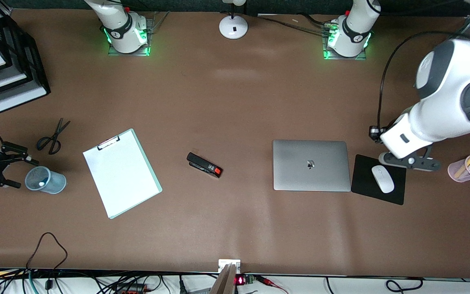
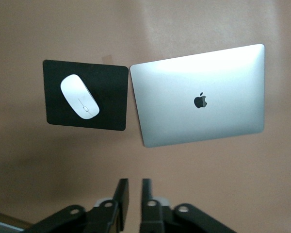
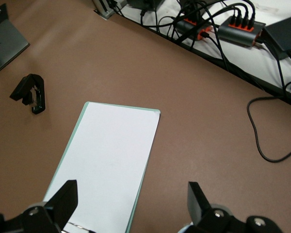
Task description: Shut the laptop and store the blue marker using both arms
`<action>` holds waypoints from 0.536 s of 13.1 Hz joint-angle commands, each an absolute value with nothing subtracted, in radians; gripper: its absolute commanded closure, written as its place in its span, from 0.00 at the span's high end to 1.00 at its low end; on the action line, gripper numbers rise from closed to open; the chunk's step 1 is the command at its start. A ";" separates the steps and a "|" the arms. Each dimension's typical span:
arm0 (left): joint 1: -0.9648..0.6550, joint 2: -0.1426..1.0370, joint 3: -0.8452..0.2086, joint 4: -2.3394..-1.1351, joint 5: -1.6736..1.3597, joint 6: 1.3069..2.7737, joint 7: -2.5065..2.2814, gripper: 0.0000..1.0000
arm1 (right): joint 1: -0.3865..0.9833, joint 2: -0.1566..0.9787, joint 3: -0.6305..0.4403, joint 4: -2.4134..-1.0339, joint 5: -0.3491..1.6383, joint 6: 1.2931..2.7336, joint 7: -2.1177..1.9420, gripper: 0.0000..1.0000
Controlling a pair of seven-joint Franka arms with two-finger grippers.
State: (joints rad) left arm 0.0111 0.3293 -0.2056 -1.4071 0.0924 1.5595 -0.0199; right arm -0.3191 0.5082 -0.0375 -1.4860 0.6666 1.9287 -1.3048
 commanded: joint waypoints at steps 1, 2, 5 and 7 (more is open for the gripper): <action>0.063 0.273 -0.216 -1.431 0.071 1.543 0.072 1.00 | -0.273 0.421 -0.037 -1.503 0.533 1.914 -1.061 1.00; 0.064 0.267 -0.216 -1.439 0.072 1.548 0.075 1.00 | -0.253 0.401 -0.038 -1.505 0.491 1.908 -0.986 1.00; 0.060 0.278 -0.216 -1.428 0.084 1.571 0.075 1.00 | -0.189 0.350 -0.037 -1.505 0.370 1.867 -0.748 1.00; 0.060 0.288 -0.216 -1.424 0.083 1.612 0.083 1.00 | -0.149 0.318 -0.037 -1.503 0.281 1.813 -0.585 1.00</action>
State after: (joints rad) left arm 0.0526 0.2926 -0.2112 -1.4140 0.0865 1.5831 0.0555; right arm -0.1819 0.3605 -0.0339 -1.4857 0.3537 1.8518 -0.7166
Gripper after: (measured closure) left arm 0.009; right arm 0.000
